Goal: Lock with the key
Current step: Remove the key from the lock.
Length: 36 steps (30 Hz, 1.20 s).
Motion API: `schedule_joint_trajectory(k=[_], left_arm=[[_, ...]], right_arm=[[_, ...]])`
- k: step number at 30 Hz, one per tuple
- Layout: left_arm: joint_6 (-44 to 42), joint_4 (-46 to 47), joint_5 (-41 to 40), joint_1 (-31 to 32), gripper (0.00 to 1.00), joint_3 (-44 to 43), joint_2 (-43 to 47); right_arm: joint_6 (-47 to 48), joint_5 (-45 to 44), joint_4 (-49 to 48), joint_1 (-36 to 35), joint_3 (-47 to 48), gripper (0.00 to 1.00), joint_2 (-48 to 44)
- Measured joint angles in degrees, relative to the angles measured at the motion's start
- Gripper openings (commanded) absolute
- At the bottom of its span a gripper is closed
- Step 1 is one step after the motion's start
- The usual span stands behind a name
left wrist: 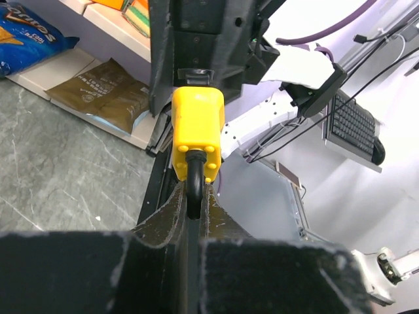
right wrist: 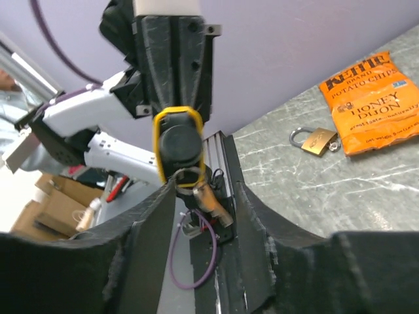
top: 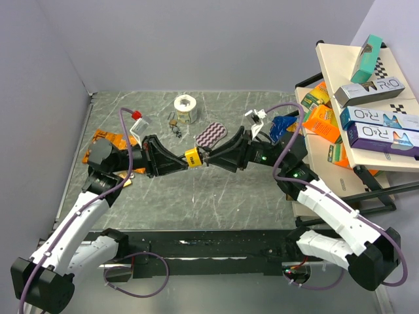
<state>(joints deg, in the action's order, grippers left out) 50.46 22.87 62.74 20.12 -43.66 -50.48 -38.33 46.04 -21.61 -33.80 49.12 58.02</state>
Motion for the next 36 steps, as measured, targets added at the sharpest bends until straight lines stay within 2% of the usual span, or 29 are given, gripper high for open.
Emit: schedule_joint_trajectory(k=[11,21,29,30,34,36], left_arm=[[3.2,2.1,-1.4,-0.3,0.01,0.4,-0.8],[4.3,3.1,-1.8,-0.5,0.01,1.4,-0.9],[4.8,3.5,-2.2,-0.5,0.01,1.4,-0.9],[4.8,3.5,-2.2,-0.5,0.01,1.4,-0.9],[4.9,3.9,-2.2,-0.5,0.01,1.5,-1.0],[5.0,3.9,-2.2,-0.5,0.01,1.6,-1.0]], right_arm=[[-5.2,-2.5,-2.0,0.0,2.4,0.43,3.0],[-5.3,-1.6,-3.3,-0.3,2.7,0.34,3.1],[-5.3,-1.6,-3.3,-1.2,2.7,0.33,3.4],[-5.3,-1.5,-3.4,-1.5,2.7,0.31,3.4],[-5.2,-1.4,-3.8,-1.7,2.7,0.08,3.8],[-4.9,-1.8,-3.6,-1.7,2.7,0.00,4.1]])
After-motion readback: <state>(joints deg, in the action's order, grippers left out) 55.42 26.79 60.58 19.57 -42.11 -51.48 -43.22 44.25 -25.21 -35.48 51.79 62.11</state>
